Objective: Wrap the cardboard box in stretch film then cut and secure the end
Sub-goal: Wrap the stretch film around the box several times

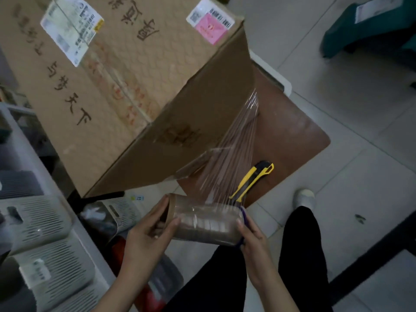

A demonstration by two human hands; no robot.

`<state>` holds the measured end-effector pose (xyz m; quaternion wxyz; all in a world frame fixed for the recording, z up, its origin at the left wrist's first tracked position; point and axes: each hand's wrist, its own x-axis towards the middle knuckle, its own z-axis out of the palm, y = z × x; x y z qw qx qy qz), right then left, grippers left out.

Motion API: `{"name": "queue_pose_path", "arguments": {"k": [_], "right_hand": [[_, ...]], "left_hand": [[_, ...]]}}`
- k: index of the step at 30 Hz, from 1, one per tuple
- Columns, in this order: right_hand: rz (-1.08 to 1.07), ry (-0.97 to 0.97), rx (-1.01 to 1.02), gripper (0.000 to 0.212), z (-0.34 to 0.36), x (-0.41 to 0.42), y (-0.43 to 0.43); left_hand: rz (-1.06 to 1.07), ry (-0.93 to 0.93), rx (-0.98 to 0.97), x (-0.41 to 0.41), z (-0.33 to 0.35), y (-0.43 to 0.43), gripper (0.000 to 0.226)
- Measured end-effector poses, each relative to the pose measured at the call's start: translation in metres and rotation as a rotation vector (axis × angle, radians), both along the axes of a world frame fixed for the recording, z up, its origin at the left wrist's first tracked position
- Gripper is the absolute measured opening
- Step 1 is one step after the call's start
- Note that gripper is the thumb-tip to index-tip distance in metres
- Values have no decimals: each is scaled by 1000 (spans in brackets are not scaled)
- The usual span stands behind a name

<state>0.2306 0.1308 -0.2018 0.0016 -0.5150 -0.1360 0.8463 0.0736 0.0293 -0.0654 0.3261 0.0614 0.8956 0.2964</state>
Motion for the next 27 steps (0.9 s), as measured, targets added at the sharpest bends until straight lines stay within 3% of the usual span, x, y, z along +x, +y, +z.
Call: {"name": "queue_pose_path", "arguments": {"k": [5,9,15,19,24,27], "right_hand": [[-96,27,-35,46,-4,-22,-46],[-138,34,-37,71,-8,-36,-73],[-183,51,-103,73,-9,-61,-104],[-259,81,-107,51,-18,-78,-121],[-437,76,-120,54,-22,-110,-152],[-497,61,-117,34,-22,-133,-165]], "left_hand": [[-93,-34,-29,-34,-7,-40,46],[-139,-52,-59,-50,-7,-65,48],[-173,-46,-48,-74,-5,-86,47],[-224,-20,-10,-94,-12,-92,41],[-451,23,-63,-141,-18,-93,46],[-542,-1,-96,-166,-14,-92,46]]}}
